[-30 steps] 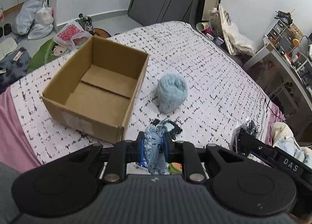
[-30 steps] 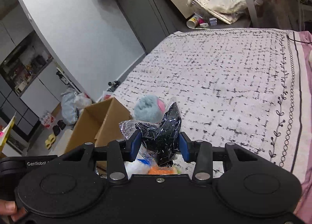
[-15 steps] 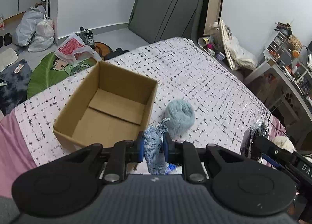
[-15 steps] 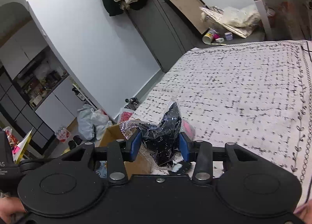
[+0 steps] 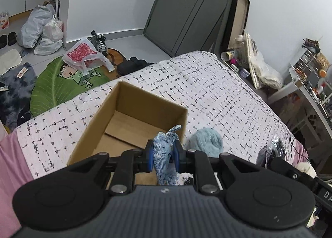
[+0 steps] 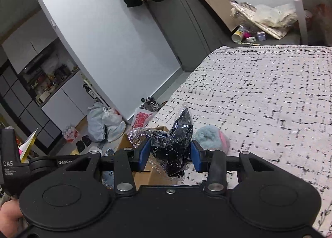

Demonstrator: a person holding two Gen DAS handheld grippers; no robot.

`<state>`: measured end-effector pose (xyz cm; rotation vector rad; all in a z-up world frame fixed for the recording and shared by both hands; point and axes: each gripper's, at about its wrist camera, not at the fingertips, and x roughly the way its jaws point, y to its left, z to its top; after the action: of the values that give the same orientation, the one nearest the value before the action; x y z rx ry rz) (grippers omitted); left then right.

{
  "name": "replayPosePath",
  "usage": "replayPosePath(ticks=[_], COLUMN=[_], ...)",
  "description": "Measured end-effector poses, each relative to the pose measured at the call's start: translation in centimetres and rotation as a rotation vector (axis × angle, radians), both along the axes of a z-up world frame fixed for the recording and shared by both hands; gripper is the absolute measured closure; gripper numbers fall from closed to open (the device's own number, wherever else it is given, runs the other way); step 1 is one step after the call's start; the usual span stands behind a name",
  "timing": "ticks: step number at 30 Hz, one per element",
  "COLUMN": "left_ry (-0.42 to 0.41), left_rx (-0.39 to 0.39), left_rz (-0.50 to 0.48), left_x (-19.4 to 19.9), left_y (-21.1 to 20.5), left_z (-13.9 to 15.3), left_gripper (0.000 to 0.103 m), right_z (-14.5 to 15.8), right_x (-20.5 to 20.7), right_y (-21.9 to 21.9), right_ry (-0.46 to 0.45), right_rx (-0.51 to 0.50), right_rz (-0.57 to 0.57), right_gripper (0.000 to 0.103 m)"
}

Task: Organize soft objects
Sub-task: 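Carry the blue-grey plush in the left tool and black item in the right tool over the box, then open the left tool to drop the plush into the box while the right tool releases the black item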

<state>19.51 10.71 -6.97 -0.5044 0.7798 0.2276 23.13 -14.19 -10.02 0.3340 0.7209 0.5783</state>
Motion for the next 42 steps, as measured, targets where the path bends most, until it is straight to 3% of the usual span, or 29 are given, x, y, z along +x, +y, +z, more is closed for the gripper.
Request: replayPosePath(ticks=[12, 29, 33, 38, 42], left_ry=[-0.01, 0.033, 0.046, 0.028, 0.01], left_rx=[-0.033, -0.027, -0.032, -0.021, -0.022], left_rz=[0.045, 0.083, 0.075, 0.081, 0.095], left_x=[3.3, 6.8, 7.0, 6.3, 5.4], left_y=[4.1, 6.4, 6.5, 6.4, 6.2], left_z=[-1.1, -6.5, -6.8, -6.5, -6.3], left_gripper=[0.085, 0.083, 0.077, 0.051, 0.041], right_z=[-0.6, -3.4, -4.0, -4.2, -4.4], right_x=[2.3, 3.9, 4.2, 4.4, 4.3], right_y=[4.3, 5.5, 5.8, 6.3, 7.0], right_ry=[0.011, 0.03, 0.034, 0.04, 0.033], right_rx=[-0.001, 0.013, 0.009, 0.011, 0.001], right_rz=[0.034, 0.045, 0.05, 0.04, 0.043], right_gripper=[0.062, 0.062, 0.062, 0.062, 0.062])
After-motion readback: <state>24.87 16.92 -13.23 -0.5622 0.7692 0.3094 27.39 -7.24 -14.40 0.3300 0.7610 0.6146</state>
